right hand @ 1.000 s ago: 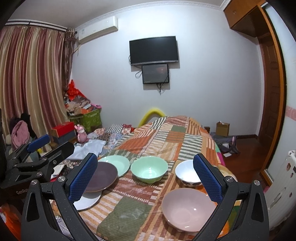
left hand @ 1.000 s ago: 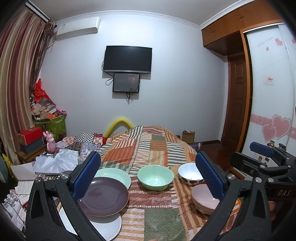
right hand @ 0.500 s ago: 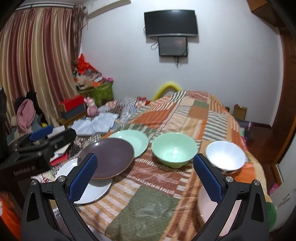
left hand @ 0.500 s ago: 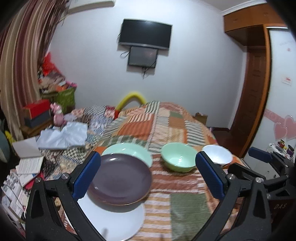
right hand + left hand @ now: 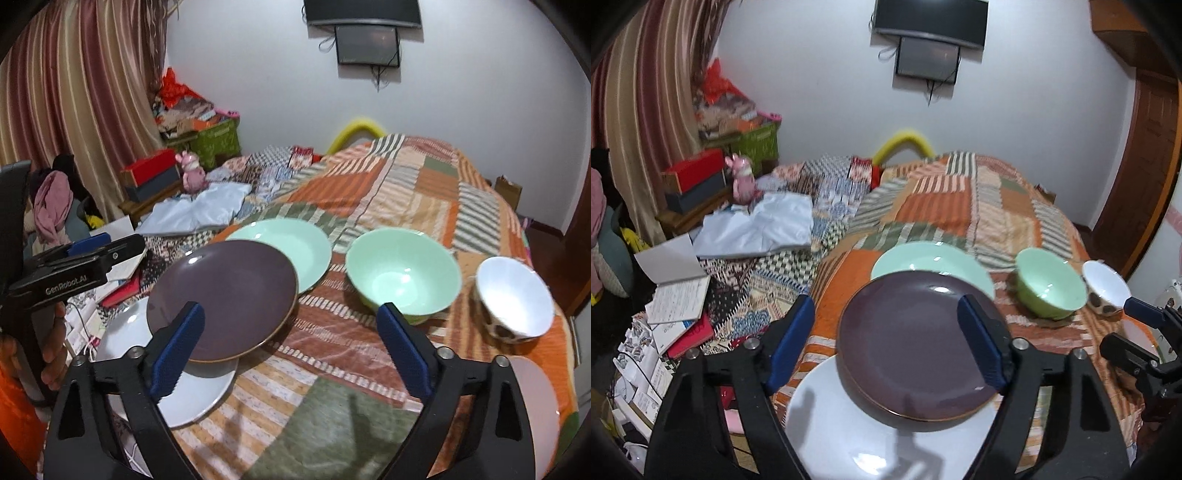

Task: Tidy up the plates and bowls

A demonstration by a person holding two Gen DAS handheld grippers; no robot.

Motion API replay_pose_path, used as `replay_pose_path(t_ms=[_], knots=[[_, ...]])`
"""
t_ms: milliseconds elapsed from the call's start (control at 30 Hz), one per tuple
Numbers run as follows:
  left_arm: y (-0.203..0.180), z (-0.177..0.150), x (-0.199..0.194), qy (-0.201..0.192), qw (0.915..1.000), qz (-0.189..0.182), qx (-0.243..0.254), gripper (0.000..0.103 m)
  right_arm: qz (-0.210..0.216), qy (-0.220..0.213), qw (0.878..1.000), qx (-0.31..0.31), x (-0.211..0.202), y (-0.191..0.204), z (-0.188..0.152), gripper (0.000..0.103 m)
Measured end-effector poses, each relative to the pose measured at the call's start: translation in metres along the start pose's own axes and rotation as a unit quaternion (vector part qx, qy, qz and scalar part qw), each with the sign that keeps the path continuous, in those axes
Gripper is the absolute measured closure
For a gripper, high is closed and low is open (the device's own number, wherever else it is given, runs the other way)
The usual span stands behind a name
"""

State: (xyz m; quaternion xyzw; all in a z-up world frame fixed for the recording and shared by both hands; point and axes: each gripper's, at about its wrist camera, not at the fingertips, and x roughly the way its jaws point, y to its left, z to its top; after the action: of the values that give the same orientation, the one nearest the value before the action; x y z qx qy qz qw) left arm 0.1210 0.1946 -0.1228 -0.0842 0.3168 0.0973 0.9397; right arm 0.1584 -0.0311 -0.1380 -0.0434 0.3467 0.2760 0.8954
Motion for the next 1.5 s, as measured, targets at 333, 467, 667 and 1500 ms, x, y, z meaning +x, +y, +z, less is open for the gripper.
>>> replay_pose_path(t_ms=[333,467,667,1500], knots=[[0.034,-0.008,0.064,0.090,0.9960,-0.002,-0.004,0.039,0.026,0.080,0.996,0.029,0.057,0.001,-0.005,0.041],[0.042,-0.013,0.083,0.119,0.9928,-0.010,-0.009,0.049,0.030,0.101,0.994,0.041,0.073,-0.001,-0.008,0.047],[0.049,-0.018,0.102,0.151,0.9880,-0.028,-0.013,0.063,0.042,0.123,0.990,0.049,0.090,-0.001,-0.010,0.059],[0.050,-0.018,0.123,0.187,0.9790,-0.078,-0.021,0.075,0.053,0.139,0.987,0.060,0.105,0.000,-0.009,0.073]])
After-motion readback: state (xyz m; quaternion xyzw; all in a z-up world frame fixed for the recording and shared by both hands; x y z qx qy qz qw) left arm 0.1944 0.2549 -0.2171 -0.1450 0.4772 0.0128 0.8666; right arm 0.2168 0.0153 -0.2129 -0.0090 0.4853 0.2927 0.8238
